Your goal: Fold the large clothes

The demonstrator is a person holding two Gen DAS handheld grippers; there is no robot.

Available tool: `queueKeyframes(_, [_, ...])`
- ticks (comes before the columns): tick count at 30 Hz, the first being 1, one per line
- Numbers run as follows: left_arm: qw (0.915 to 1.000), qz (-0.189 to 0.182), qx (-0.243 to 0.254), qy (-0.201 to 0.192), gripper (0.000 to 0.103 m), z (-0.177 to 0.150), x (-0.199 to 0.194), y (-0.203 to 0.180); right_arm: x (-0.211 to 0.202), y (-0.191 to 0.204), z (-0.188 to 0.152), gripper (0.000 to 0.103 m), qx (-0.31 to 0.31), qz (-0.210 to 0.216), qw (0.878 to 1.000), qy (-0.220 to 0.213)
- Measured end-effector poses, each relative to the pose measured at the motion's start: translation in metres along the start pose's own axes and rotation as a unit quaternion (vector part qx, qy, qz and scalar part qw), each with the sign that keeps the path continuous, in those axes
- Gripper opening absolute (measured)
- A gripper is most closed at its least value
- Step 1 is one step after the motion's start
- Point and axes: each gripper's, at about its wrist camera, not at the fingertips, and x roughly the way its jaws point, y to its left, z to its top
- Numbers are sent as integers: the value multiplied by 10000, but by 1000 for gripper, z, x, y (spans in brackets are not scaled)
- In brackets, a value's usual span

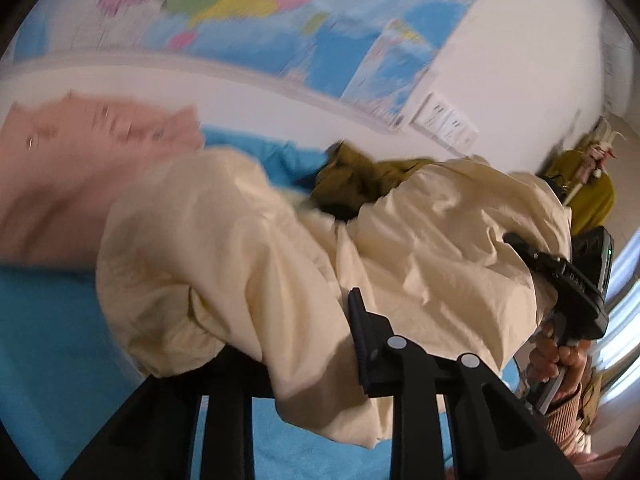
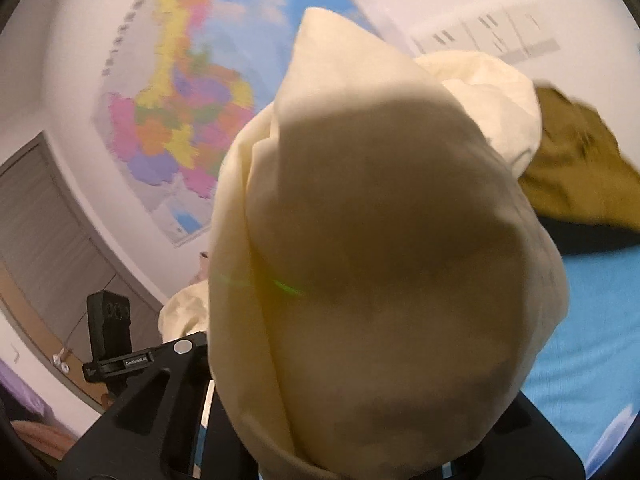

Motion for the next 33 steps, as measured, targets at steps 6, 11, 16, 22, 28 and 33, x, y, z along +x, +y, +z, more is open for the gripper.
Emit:
queueKeyframes(6, [9975, 16, 461, -530, 22, 42, -44, -11, -2, 49, 42, 20, -589, 437, 9966, -370])
queueKeyframes(11, [9909, 421, 591, -1130, 22, 80, -84, 4, 31, 85, 79, 20, -883, 856, 9908, -572])
queueKeyframes(16, [9753, 1229, 578, -1743, 21, 118, -117, 38, 97, 126, 112, 20, -1027, 1335, 9842, -544])
queueKeyframes(22, [9485, 2348, 332, -2102, 21, 164, -137, 110, 194, 175, 125, 20, -1103, 1608, 9805, -253])
queueKeyframes(28, [9174, 3113, 144, -2474, 20, 179, -154, 180, 270, 199, 107, 19, -1108, 1872, 9760, -85])
queueKeyframes(33, [9051, 3619, -386, -2197, 20, 142, -122, 272, 347, 177, 31, 21, -974, 1852, 9720, 1066])
